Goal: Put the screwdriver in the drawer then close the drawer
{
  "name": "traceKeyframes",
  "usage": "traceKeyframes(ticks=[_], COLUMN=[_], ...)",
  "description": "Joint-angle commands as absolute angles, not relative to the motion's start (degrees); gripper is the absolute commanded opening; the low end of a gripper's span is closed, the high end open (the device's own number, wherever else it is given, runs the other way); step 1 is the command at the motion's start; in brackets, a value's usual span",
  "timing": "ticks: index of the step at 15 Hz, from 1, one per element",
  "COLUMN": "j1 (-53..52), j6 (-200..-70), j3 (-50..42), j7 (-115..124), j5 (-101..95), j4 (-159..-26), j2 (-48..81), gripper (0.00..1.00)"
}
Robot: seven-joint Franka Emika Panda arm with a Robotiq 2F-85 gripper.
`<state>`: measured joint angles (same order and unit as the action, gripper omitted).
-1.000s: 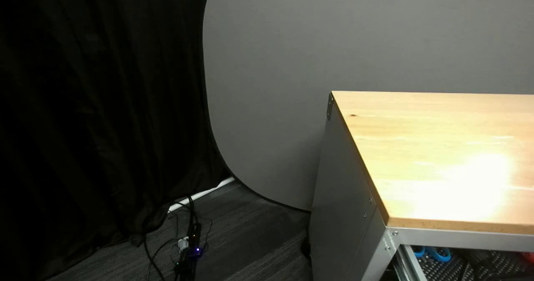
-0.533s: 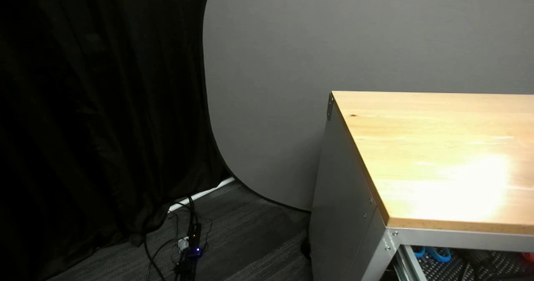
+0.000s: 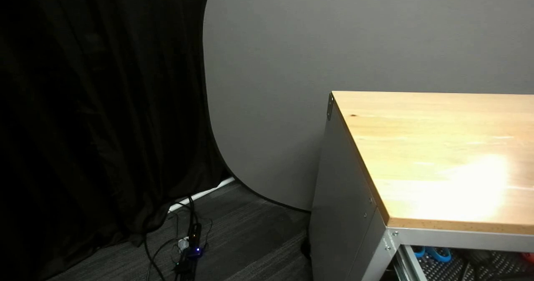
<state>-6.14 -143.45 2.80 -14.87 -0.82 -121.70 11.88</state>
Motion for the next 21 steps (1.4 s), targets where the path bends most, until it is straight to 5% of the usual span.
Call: traceKeyframes(ticks=[1,8,9,18,21], j1=[-4.5,-3.9,-3.9,-3.4,-1.0], j6=[-145.1,-151.7,-152.5,-149.5,-142.0], j3=[4.1,5.1,5.2,4.3,7.2], j7=[-16.2,-16.1,-16.0,-15.3,-21.1], j5=[-0.7,-1.3,-1.5,-3.4,0.0], j4=[-117.5,-116.1,-116.1,-116.7,-118.8], j2=[16.8,20.8,21.0,20.3,16.6], gripper=[1.0,1.0,0.75,0.13,0.17])
